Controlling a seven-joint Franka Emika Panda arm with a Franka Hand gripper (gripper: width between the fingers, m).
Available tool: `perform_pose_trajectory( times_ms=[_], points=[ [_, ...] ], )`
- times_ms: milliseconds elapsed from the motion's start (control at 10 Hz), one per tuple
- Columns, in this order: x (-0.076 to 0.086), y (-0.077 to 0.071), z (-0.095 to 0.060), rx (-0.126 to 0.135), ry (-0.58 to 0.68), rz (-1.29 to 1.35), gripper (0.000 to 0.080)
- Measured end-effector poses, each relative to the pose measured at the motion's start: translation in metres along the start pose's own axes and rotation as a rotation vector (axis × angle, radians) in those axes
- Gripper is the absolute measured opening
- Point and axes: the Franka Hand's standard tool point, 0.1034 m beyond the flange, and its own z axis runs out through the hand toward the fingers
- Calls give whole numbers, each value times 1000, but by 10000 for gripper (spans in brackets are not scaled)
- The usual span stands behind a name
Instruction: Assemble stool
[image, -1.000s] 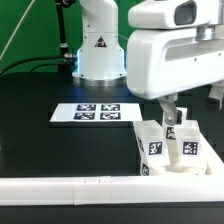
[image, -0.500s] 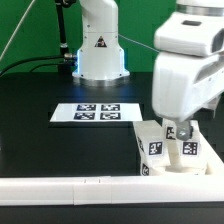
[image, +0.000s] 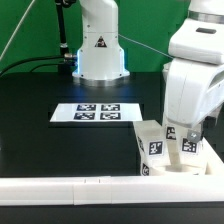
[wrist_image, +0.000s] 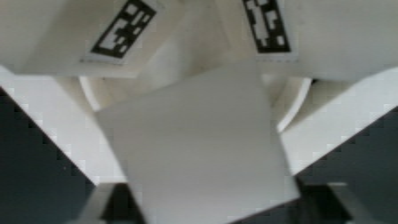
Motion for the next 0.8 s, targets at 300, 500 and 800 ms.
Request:
perform_pose_trajectory(
  times_ms=[300, 500, 800],
  points=[
    [0, 0, 0, 0, 0, 200, 21],
    [0, 0, 0, -1, -1, 260, 3],
    [-8, 6, -12, 30, -41, 115, 1]
  ],
)
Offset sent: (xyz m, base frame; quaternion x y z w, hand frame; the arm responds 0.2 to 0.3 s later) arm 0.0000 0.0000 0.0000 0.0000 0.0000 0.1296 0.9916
